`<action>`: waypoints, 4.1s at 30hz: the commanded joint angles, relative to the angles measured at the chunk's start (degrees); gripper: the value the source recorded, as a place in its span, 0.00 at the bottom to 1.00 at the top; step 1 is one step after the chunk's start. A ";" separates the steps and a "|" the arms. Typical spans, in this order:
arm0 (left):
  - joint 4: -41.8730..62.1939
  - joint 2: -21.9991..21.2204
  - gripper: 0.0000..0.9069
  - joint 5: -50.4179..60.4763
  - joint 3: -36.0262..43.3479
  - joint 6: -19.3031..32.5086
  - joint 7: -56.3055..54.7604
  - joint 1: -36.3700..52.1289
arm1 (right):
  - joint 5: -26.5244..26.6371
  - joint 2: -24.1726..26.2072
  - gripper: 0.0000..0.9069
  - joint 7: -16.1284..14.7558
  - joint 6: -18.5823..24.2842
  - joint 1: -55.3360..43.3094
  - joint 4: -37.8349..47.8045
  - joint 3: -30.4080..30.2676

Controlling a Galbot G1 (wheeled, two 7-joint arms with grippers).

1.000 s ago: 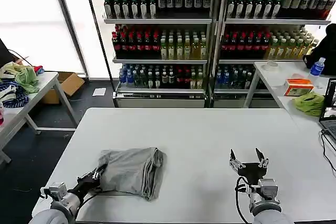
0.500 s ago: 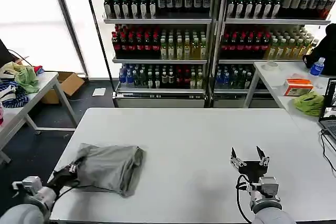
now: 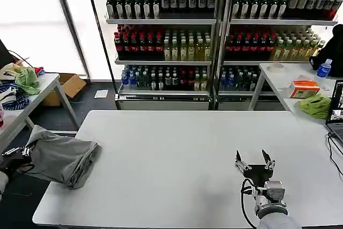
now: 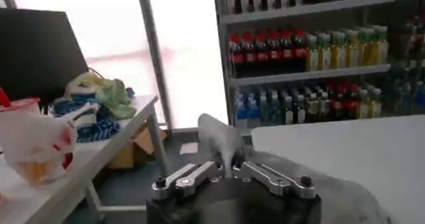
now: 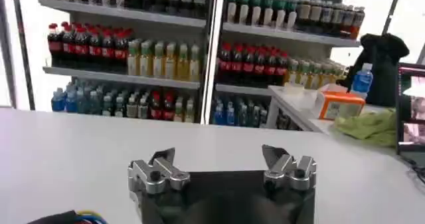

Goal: Fold and organize the clothes.

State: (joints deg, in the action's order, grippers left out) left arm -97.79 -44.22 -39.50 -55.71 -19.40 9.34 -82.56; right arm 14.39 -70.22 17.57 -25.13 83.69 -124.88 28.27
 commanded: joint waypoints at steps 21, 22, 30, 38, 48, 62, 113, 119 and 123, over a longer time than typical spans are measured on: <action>-16.49 -22.81 0.00 18.39 56.27 -5.04 -11.49 17.57 | -5.49 -5.97 1.00 -0.93 -1.76 2.11 1.71 0.91; -15.95 -23.01 0.00 17.46 57.36 -5.18 -11.77 18.32 | -5.53 -6.15 1.00 -1.21 -1.70 2.16 2.00 1.23; -12.52 -23.34 0.00 16.59 55.75 -4.06 -11.38 18.30 | -6.35 -6.64 1.00 -1.12 -1.68 3.12 1.60 0.74; -12.87 -23.83 1.00 12.51 54.36 -2.04 -9.41 17.74 | -7.77 -7.21 1.00 -1.04 -1.70 2.95 1.65 -0.53; -18.48 -26.13 1.00 1.87 54.78 1.78 -8.93 16.37 | -5.43 -7.19 1.00 -0.22 -3.29 0.86 3.59 -1.90; -18.20 -17.82 1.00 6.99 42.49 -2.55 -18.13 14.98 | 27.15 -4.97 1.00 7.58 -8.06 -10.02 4.58 -11.27; -18.73 -16.93 1.00 4.53 32.04 -4.35 -21.28 11.71 | 29.52 -2.68 0.00 14.12 -8.08 -17.07 12.58 -20.77; -18.99 -16.80 1.00 4.37 31.17 -4.29 -21.14 11.27 | 25.88 2.67 0.00 8.06 -8.24 -17.97 13.26 -16.45; -19.05 -17.89 1.00 3.84 31.20 -4.04 -20.93 11.75 | 24.87 6.43 0.00 6.97 -8.31 -21.90 17.81 -16.19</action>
State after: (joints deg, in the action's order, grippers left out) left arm -116.69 -61.19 -35.18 -24.23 -23.69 -11.63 -71.40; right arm 42.84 -70.81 29.18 -33.47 66.05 -111.56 8.46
